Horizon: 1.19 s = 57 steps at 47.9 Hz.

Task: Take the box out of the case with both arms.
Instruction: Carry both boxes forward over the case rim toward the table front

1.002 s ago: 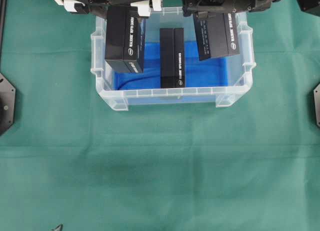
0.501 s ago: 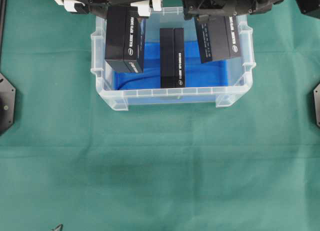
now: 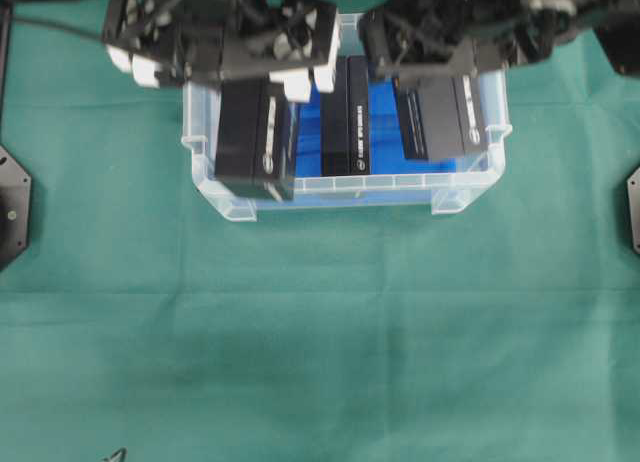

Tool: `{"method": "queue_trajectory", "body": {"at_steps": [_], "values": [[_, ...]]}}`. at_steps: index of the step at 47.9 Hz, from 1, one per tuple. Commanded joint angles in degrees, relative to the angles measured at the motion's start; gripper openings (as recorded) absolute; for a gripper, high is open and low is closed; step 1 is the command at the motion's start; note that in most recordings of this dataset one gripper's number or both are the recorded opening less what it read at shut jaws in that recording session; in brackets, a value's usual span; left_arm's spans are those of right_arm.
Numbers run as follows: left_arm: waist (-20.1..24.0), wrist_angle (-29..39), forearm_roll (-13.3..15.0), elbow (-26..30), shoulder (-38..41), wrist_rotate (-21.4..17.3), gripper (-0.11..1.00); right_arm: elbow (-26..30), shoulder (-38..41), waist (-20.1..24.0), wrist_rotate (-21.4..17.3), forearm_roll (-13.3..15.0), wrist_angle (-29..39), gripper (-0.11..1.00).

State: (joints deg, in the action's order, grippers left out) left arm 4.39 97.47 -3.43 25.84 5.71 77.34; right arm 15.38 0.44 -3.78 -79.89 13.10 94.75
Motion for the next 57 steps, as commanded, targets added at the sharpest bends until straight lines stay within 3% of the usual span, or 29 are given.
{"method": "queue_trajectory", "body": {"at_steps": [1, 9, 22, 43, 57], "values": [[-2.3, 0.1, -0.5, 1.4, -2.4, 2.8, 0.64, 1.6, -2.2, 2.0, -0.2, 0.3, 1.0, 0.67], [-6.7, 0.1, -0.6, 1.4, -2.2, 9.7, 0.64, 1.7, -2.2, 6.0, -1.8, 0.3, 2.5, 0.67], [-12.9, 0.1, -1.1, 1.3, -1.8, 15.8, 0.64, 1.7, -2.1, 14.2, -10.5, 0.3, 2.8, 0.67], [-20.8, 0.6, -1.4, 0.8, -1.6, 22.4, 0.64, 1.7, -1.8, 24.3, -25.8, 0.8, 5.2, 0.67], [-23.3, 0.7, -1.4, 0.8, -1.4, 25.0, 0.64, 3.5, -0.4, 27.5, -29.7, 0.8, 5.4, 0.67]]}}
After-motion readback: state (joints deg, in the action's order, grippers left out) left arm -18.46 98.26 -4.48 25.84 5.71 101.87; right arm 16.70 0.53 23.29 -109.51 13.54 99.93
